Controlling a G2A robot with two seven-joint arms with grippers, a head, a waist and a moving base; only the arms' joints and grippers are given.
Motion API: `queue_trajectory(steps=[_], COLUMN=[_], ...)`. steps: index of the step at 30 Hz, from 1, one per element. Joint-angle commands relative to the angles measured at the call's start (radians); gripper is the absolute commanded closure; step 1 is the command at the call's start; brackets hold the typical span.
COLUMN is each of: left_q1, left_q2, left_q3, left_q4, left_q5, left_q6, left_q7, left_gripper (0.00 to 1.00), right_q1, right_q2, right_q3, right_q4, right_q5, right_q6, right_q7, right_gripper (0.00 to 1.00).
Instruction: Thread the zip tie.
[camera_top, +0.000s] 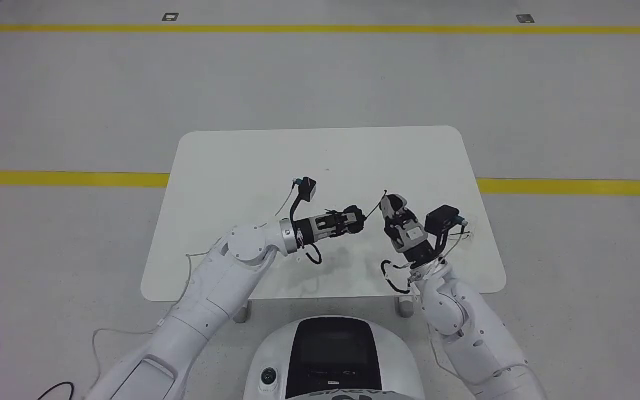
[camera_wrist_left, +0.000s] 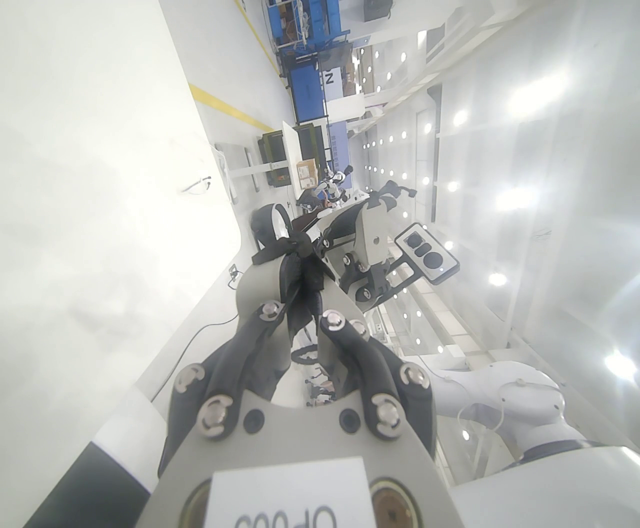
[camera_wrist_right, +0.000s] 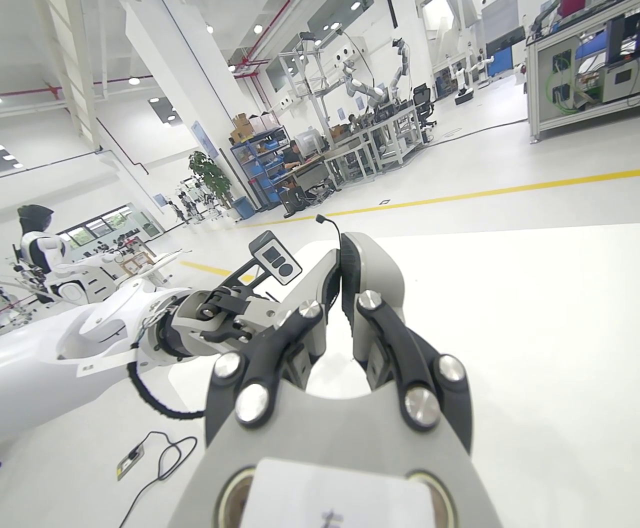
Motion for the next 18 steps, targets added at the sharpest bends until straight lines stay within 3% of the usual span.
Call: queue_trajectory(steps=[1,18], left_q1=[0.0,0.0], left_q2=[0.0,0.0], left_q3=[0.0,0.0], left_q4=[0.0,0.0], left_q5=[0.0,0.0], left_q6=[0.0,0.0], left_q7=[0.0,0.0], left_gripper=[1.0,1.0], right_q1=[-0.001,-0.001], right_q2=[0.0,-0.003], right_q3=[0.001,0.002], right_q4=[0.0,0.002], right_q5=[-0.001,-0.013], right_q6=[0.001,0.012], right_q7=[0.002,-0.007], right_gripper=[1.0,1.0])
